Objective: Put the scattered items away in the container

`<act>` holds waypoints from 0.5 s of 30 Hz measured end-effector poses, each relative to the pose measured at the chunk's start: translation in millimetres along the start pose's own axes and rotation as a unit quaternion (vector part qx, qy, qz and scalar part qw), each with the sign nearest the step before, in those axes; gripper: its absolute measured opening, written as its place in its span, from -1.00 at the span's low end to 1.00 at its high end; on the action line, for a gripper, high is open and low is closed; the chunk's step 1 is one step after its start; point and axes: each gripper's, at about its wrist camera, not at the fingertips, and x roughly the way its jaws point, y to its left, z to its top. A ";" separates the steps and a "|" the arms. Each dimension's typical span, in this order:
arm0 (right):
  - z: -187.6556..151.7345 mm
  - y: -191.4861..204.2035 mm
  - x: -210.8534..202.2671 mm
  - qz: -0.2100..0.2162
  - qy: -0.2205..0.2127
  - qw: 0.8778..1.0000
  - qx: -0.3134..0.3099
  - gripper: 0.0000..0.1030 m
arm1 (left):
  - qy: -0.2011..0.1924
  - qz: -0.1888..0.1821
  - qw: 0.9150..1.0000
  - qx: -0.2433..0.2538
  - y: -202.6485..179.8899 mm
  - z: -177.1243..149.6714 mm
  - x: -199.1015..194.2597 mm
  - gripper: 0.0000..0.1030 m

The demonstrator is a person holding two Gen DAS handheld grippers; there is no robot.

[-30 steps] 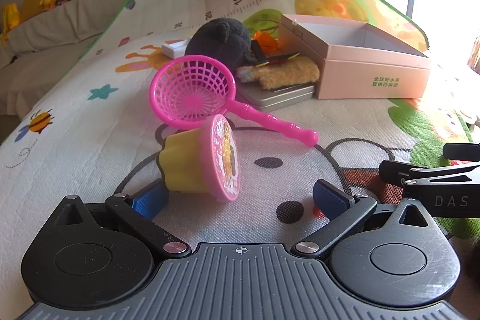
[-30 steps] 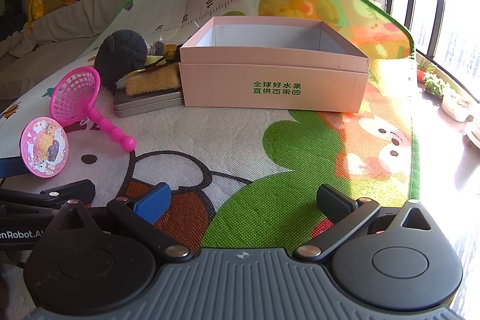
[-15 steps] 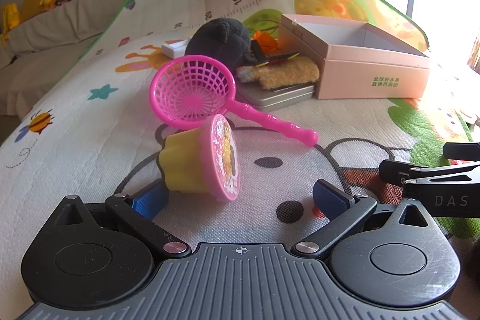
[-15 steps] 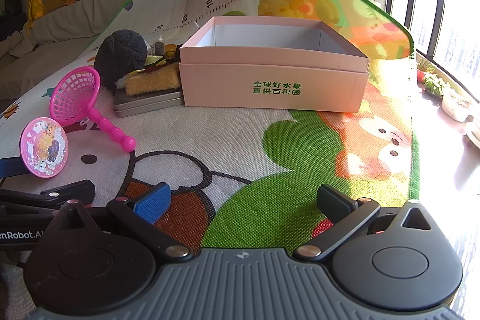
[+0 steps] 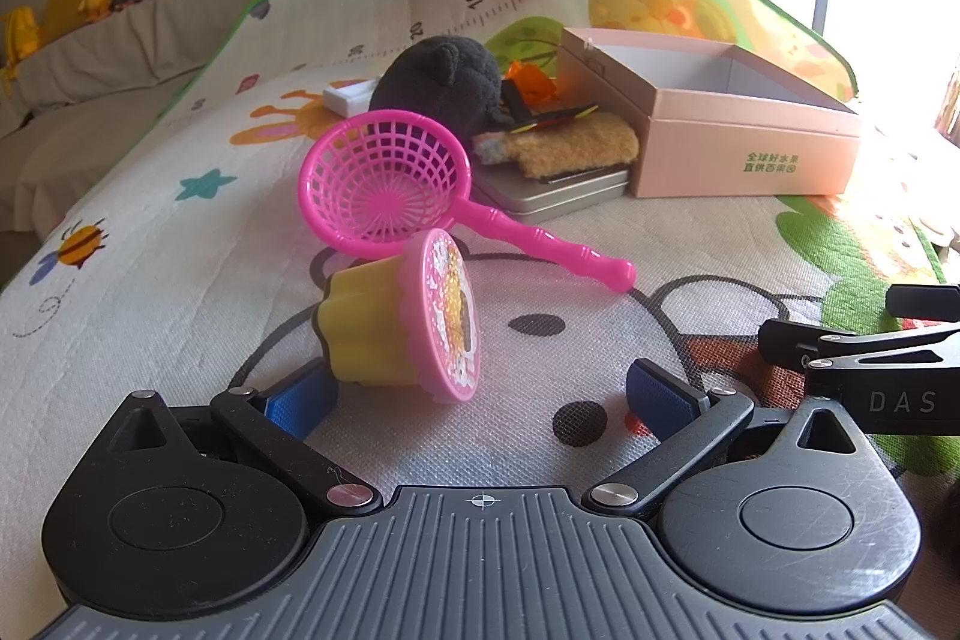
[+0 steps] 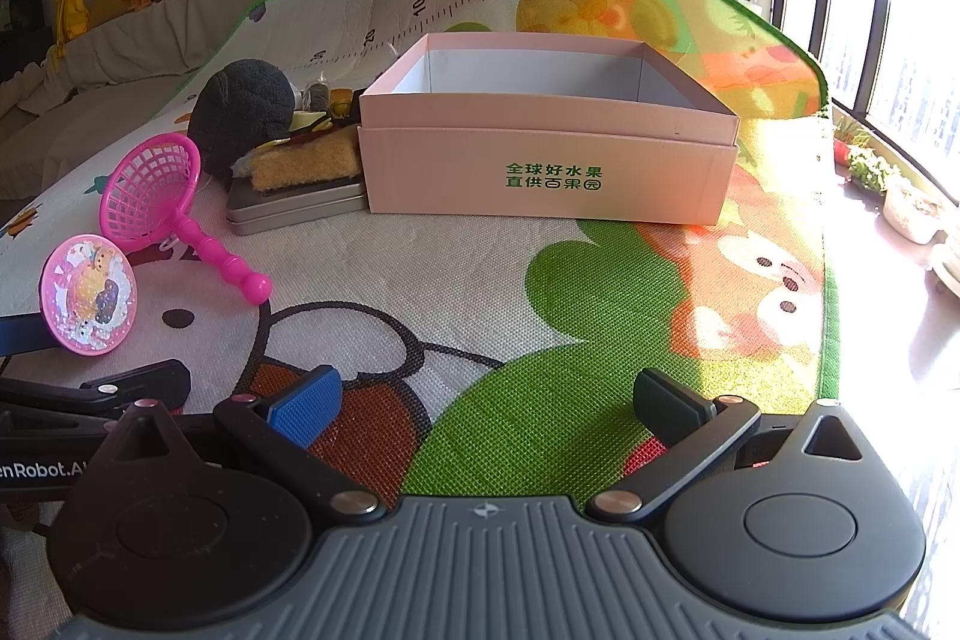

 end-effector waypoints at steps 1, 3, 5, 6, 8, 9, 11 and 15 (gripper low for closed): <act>0.1 -0.1 0.0 0.000 0.000 1.000 0.000 1.00 | 0.000 0.000 1.000 0.000 -0.1 0.0 0.0 1.00; 0.3 -0.1 0.0 -0.001 0.001 1.000 -0.001 1.00 | 0.002 0.000 1.000 0.002 -1.0 0.3 0.3 1.00; 0.8 0.8 0.3 -0.002 0.002 1.000 -0.004 1.00 | 0.004 0.000 1.000 0.003 -1.0 1.0 0.6 1.00; 1.2 1.4 0.4 -0.003 0.003 1.000 -0.007 1.00 | 0.006 -0.001 1.000 0.004 -0.6 1.5 0.9 1.00; 2.5 1.8 0.9 -0.002 0.006 1.000 -0.013 1.00 | 0.010 -0.005 1.000 0.005 0.9 2.6 1.1 1.00; 3.5 1.2 1.3 0.000 0.009 1.000 -0.014 1.00 | 0.011 -0.006 1.000 0.007 1.9 3.2 0.6 1.00; 4.8 -1.1 1.8 0.007 0.017 1.000 -0.012 1.00 | 0.013 -0.010 1.000 0.010 4.4 3.9 -1.1 1.00; 1.5 -4.3 -3.2 0.019 0.026 0.999 -0.018 1.00 | 0.004 -0.004 1.000 0.022 12.0 3.9 -7.2 1.00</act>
